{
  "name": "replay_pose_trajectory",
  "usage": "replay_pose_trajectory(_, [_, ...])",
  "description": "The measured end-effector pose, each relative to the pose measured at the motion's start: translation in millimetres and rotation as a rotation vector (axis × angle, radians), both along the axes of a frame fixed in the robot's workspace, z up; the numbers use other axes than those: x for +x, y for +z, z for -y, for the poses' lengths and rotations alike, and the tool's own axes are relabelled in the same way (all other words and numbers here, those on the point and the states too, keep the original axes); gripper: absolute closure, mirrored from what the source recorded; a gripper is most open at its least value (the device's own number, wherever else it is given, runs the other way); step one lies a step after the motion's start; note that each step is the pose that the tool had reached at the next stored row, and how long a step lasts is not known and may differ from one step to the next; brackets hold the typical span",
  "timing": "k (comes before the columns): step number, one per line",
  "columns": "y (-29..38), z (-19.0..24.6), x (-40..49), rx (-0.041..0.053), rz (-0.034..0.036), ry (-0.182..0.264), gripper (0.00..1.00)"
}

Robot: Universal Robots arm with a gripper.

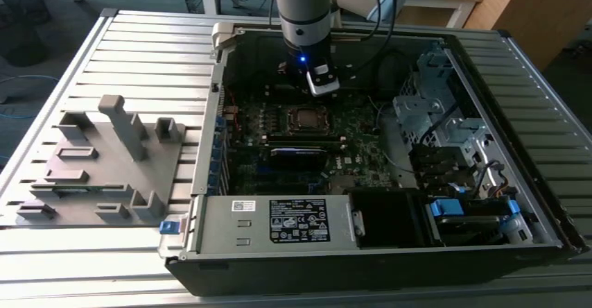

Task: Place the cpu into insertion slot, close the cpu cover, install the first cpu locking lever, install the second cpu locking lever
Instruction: 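Install the first cpu locking lever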

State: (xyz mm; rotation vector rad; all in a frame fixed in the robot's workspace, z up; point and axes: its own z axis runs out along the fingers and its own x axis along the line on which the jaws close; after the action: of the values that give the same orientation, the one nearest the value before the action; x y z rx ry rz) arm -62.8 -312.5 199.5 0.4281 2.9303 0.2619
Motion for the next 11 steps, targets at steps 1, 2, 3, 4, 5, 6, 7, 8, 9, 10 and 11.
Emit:
replay_pose_trajectory(1, [-0.1,-0.1,-0.1,0.0012,0.0005,0.0,0.9])
replay_pose_trajectory(2, [-0.2,-0.1,-0.2,0.0019,0.001,0.0,0.9])
replay_pose_trajectory(3, [-0.2,-0.1,-0.4,0.003,0.0014,0.0,0.9])
replay_pose_trajectory(4, [-0.3,-0.1,-0.7,0.0039,0.0018,0.0,0.9])
replay_pose_trajectory(5, [-0.3,-0.1,-0.8,0.0042,0.0021,0.0,0.9])
replay_pose_trajectory(6, [-0.4,-0.1,-1.0,0.0044,0.0023,0.0,0.9])
replay_pose_trajectory(7, [-0.4,-0.1,-1.1,0.0044,0.0026,0.0,0.9])
replay_pose_trajectory(8, [-0.4,-0.1,-1.2,0.0044,0.0029,0.0,0.9])
replay_pose_trajectory(9, [-0.5,-0.1,-1.4,0.0044,0.0032,0.0,0.9])
replay_pose_trajectory(10, [-0.7,0.0,-1.5,0.0044,0.0035,0.0,0.9])
replay_pose_trajectory(11, [-1.1,0.0,-1.5,0.0044,0.0037,0.0,0.9])
